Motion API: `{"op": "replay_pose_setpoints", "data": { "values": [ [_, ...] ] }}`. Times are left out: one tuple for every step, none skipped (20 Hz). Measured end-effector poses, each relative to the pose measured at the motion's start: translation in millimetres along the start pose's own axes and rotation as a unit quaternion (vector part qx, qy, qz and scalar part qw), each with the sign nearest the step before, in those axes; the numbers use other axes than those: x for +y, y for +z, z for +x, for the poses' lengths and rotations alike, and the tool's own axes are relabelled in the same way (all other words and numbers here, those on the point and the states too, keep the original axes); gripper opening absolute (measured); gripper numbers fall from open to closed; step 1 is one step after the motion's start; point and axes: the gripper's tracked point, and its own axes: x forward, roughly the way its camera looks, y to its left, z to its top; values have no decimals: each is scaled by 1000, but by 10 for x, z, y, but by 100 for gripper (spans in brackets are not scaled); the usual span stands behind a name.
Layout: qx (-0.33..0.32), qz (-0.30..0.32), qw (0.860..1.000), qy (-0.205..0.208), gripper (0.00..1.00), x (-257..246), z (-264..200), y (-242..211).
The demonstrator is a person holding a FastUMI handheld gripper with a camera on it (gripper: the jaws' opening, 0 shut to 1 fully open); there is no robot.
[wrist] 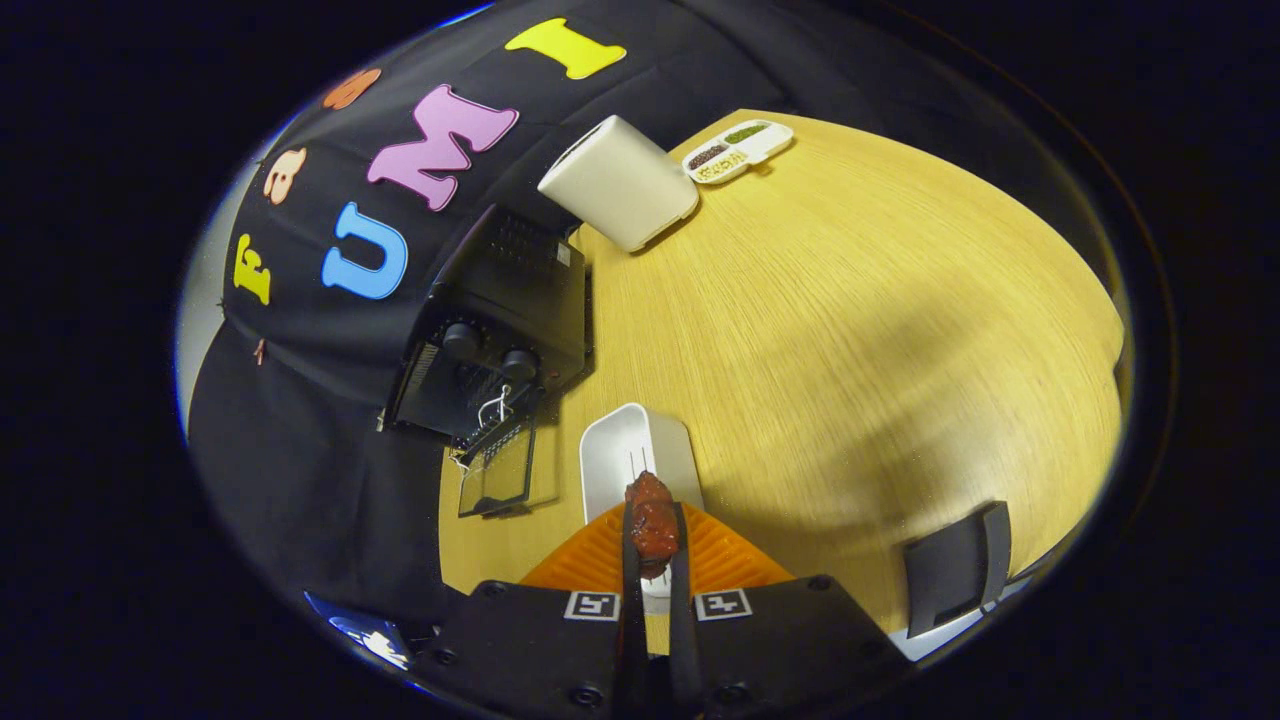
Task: Open the toaster oven, put the food inside, and close the toaster oven door.
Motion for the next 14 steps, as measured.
{"op": "replay_pose_setpoints", "data": {
  "values": [
    [-3, -4, 1000, -1, 13, 5, -38, 19],
    [-7, -3, 1000, -3, 12, 12, -75, 48],
    [-12, 0, 1000, -6, 12, 22, -116, 85],
    [-20, 3, 1000, -8, 13, 38, -163, 123],
    [-32, 6, 999, -12, 12, 75, -212, 186],
    [-44, 10, 999, -14, 12, 127, -261, 250],
    [-57, 15, 998, -13, 12, 222, -315, 296],
    [-69, 23, 997, -10, 12, 337, -363, 327],
    [-80, 31, 996, -7, 12, 458, -399, 335],
    [-91, 42, 995, -5, 12, 582, -405, 329],
    [-104, 59, 993, 0, 12, 724, -423, 292],
    [-120, 81, 989, 9, 12, 877, -419, 271],
    [-138, 106, 985, 19, 12, 1048, -402, 232],
    [-156, 133, 978, 29, 12, 1206, -373, 182]
  ]
}}
